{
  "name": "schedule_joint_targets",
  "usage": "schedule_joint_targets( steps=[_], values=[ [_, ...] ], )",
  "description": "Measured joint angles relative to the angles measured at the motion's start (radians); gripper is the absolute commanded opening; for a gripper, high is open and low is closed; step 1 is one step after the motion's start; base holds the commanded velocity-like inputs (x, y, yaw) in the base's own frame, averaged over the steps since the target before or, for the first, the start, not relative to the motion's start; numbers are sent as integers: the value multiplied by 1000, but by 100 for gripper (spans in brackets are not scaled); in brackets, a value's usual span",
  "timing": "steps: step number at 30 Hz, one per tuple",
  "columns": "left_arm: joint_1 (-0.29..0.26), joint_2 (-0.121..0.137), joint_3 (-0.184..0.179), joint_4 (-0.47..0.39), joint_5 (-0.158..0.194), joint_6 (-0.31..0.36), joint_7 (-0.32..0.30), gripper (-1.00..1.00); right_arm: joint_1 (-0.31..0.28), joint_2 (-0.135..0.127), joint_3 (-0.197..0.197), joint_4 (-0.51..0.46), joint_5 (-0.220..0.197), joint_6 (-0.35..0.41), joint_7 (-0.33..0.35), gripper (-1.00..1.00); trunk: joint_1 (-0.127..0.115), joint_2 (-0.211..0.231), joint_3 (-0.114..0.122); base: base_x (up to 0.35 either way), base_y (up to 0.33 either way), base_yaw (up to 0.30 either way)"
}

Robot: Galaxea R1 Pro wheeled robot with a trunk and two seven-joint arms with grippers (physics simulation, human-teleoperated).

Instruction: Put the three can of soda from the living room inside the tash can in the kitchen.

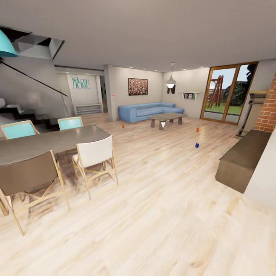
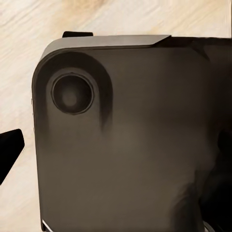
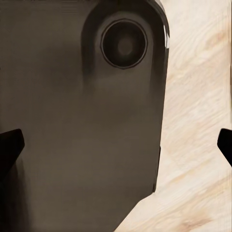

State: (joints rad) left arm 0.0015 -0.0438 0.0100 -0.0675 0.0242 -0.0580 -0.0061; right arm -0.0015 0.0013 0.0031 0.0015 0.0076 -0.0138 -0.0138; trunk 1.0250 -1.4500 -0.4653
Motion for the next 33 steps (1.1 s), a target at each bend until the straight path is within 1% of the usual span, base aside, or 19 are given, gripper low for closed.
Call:
schedule_joint_targets(
  steps=[7, 12, 33],
  values=[
    [0, 1, 1, 0, 0, 0, 1, 100, 0, 0, 0, 0, 0, 0, 0, 100, 0, 0, 4, 330, -117, -238],
    [0, 1, 1, 0, 0, 1, 1, 100, 0, 0, 0, 0, 0, 0, 0, 100, 0, 0, 7, 330, -67, -148],
    [0, 2, 2, 0, 2, 1, 2, 100, 0, -1, 1, 0, 0, 3, 0, 100, 0, 0, 9, 330, -4, -9]
  ],
)
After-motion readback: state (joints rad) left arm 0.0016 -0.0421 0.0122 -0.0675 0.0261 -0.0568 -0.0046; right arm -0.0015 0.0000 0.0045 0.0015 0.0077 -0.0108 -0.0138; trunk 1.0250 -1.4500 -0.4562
